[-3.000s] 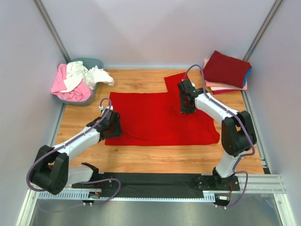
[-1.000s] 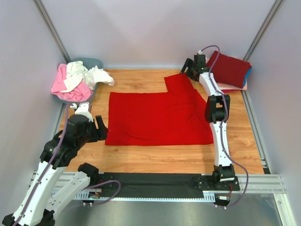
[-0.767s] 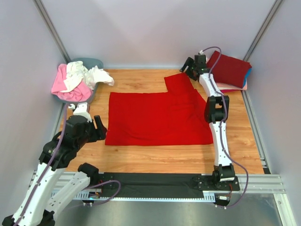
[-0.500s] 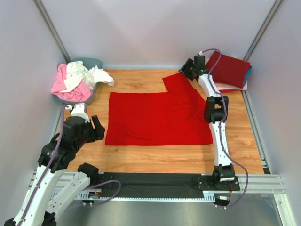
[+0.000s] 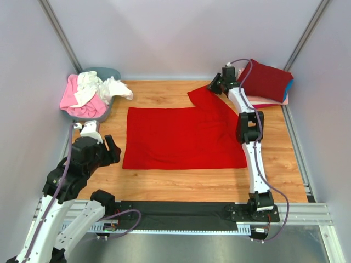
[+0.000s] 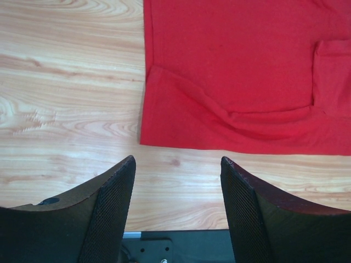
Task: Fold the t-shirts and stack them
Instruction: Fold the tshirt
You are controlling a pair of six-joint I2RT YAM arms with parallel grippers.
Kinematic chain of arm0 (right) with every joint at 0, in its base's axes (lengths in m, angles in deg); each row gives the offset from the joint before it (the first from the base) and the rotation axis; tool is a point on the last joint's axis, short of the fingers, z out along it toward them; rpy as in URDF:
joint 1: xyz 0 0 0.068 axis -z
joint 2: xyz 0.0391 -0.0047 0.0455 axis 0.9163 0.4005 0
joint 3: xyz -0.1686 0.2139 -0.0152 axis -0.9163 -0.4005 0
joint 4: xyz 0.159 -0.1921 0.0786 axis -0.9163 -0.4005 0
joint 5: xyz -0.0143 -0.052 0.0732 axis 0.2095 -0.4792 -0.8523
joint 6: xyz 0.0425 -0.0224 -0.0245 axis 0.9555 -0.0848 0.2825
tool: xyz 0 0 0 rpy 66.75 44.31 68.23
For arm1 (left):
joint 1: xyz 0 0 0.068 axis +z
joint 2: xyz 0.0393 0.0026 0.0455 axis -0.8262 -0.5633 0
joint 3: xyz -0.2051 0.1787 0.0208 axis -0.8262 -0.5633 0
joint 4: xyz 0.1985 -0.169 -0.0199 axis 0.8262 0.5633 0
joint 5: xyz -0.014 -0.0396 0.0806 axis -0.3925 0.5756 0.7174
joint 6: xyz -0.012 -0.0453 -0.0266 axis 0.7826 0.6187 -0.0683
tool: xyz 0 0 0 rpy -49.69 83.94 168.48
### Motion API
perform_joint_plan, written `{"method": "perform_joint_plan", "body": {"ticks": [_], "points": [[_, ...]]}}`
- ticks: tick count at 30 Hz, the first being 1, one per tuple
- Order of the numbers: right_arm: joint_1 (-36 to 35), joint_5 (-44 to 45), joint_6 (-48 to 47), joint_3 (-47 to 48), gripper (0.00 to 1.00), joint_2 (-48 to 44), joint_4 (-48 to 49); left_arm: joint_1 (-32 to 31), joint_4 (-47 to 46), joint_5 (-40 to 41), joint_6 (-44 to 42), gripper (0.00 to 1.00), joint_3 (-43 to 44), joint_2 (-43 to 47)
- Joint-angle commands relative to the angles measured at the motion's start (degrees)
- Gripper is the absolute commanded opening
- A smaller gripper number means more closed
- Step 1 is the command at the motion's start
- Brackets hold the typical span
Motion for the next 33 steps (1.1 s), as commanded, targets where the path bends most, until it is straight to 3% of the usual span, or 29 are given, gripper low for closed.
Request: {"method": "perform_joint_plan", "body": {"ticks": [1, 5, 13, 17, 20, 22, 26, 33], "points": [[-1.4, -1.0, -1.7, -0.9, 0.21, 0.3, -3.5, 0.6, -0.1, 0.4, -0.6, 0.70, 0.0, 0.3], [-0.6, -1.7, 0.0, -2.4, 0.00, -0.1, -2.1, 0.7, 0.0, 0.8, -0.5, 0.70, 0.0, 0.2], [-0.1, -4.5, -1.9, -8.0, 0.00, -5.2, 3.1, 1.9, 0.1, 3.0, 0.2, 0.68, 0.7, -6.2], [0.2, -4.0, -2.1, -13.0, 0.00, -13.8, 4.9, 1.9, -8.3, -2.3, 0.8, 0.68, 1.3, -13.5], [0.4, -5.3, -2.1, -13.0, 0.00, -17.4, 4.3, 1.9, -17.5, -6.3, 1.6, 0.68, 1.6, -20.1], [0.4, -6.6, -2.1, -13.5, 0.00, -19.1, 3.8, 2.1, -21.9, -4.6, 1.9, 0.68, 4.1, -27.1], [0.4, -9.5, -2.0, -19.0, 0.00, -24.6, 5.9, 3.3, -23.8, -0.8, 0.0, 0.68, 15.1, -41.3], [0.3, -13.1, -2.1, -37.1, 0.00, -37.8, 13.0, 8.8, -22.8, -2.1, -1.1, 0.66, 34.7, -69.1]]}}
